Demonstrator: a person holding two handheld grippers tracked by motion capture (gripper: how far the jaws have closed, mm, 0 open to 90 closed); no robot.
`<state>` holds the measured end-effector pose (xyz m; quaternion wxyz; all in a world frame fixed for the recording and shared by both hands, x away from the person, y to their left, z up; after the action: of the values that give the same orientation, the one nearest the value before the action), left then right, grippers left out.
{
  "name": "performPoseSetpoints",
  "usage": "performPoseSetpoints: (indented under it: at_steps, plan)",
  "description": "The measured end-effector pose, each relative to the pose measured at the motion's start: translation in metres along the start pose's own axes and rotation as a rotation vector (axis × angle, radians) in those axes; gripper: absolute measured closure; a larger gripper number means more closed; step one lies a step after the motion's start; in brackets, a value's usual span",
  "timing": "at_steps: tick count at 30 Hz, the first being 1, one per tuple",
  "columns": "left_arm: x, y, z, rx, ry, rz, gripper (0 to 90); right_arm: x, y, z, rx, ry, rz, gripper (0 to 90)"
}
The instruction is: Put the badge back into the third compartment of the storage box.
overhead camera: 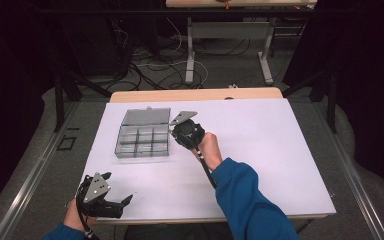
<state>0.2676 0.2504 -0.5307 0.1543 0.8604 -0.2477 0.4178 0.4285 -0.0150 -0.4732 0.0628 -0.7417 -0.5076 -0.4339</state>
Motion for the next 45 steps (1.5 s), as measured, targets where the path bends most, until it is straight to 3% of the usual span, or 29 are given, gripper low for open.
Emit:
performPoseSetpoints:
  at_steps: [26, 39, 45]
  plan:
    - [0.0, 0.0, 0.0, -0.003, -0.003, 0.004, 0.3, 0.013, 0.008, 0.023, -0.031, -0.019, 0.008, 88.0]
    - [0.0, 0.0, 0.0, -0.007, 0.001, 0.001, 0.3, 0.016, 0.008, 0.039, -0.019, -0.026, -0.008, 88.0]
    - [0.0, -0.001, 0.0, -0.011, -0.005, 0.003, 0.3, 0.018, 0.006, 0.044, -0.011, -0.041, 0.011, 88.0]
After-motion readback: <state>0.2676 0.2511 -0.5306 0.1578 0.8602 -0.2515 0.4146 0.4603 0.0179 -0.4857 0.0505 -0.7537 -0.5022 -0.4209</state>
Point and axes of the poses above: each handheld gripper's, and its own axes: z roughly forward along the jaws, x roughly out of its top, y roughly to its right, the point moved 2 cm from there along z, roughly forward along the jaws, and after that the axes turned 15 degrees about -z, right-handed, at the moved point
